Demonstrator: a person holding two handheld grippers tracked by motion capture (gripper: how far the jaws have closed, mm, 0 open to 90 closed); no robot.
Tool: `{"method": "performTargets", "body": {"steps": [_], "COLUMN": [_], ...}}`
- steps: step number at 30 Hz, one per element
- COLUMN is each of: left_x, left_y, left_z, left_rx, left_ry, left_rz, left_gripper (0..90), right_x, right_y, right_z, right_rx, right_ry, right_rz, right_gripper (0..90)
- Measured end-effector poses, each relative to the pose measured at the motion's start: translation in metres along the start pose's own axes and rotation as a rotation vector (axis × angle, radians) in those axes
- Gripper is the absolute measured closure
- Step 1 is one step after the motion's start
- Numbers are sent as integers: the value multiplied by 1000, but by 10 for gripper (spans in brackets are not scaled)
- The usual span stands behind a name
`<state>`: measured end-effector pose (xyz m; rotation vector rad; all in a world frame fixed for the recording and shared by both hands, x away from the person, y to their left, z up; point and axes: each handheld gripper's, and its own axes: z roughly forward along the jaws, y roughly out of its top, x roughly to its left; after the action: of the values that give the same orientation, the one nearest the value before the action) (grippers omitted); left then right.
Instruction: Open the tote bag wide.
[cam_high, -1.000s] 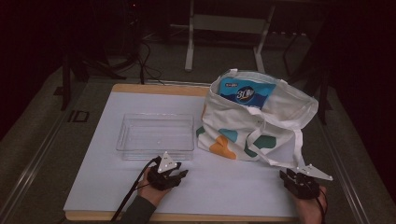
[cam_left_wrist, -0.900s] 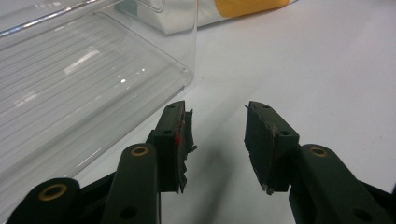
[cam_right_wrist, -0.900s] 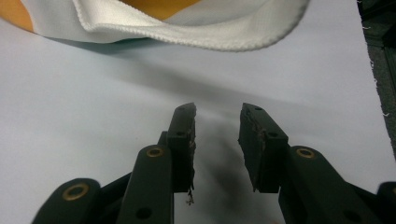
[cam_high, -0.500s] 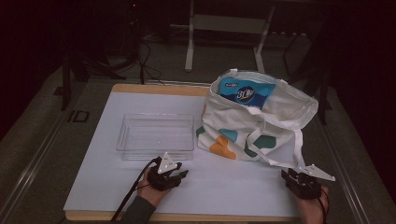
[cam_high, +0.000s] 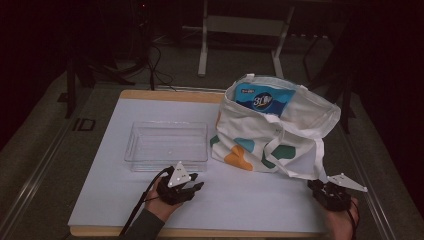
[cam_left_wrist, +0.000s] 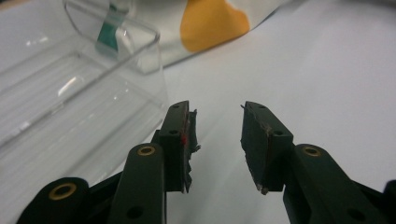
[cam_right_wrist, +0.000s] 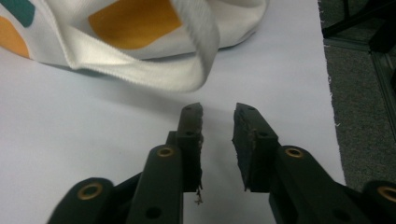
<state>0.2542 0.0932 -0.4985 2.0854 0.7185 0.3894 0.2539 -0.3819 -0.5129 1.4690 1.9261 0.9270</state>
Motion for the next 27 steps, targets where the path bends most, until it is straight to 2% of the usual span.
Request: {"method": "performTargets", "body": {"steps": [7, 9, 16, 18, 24, 27], "left_x": [-1, -1, 2, 5, 14, 18], "left_y": [14, 16, 29, 34, 42, 45], "left_z": [-1, -1, -2, -2, -2, -1], "left_rx": [-13, -15, -21, -29, -42, -46], "left_ry": [-22, -23, -36, -37, -30, -26], "left_rz": [41, 48, 78, 86, 84, 77], "left_gripper": [619, 618, 627, 628, 624, 594], "right_x": [-6, -8, -15, -20, -26, -30], "right_y": [6, 7, 13, 17, 29, 35], "right_z": [-2, -2, -2, -2, -3, -2], "right_rx": [-5, -11, -18, -24, -37, -53], "right_ry": [-8, -2, -5, 14, 11, 16], "right_rz": [6, 15, 24, 39, 49, 49], "right_gripper": [875, 890, 868, 841, 798, 773]}}
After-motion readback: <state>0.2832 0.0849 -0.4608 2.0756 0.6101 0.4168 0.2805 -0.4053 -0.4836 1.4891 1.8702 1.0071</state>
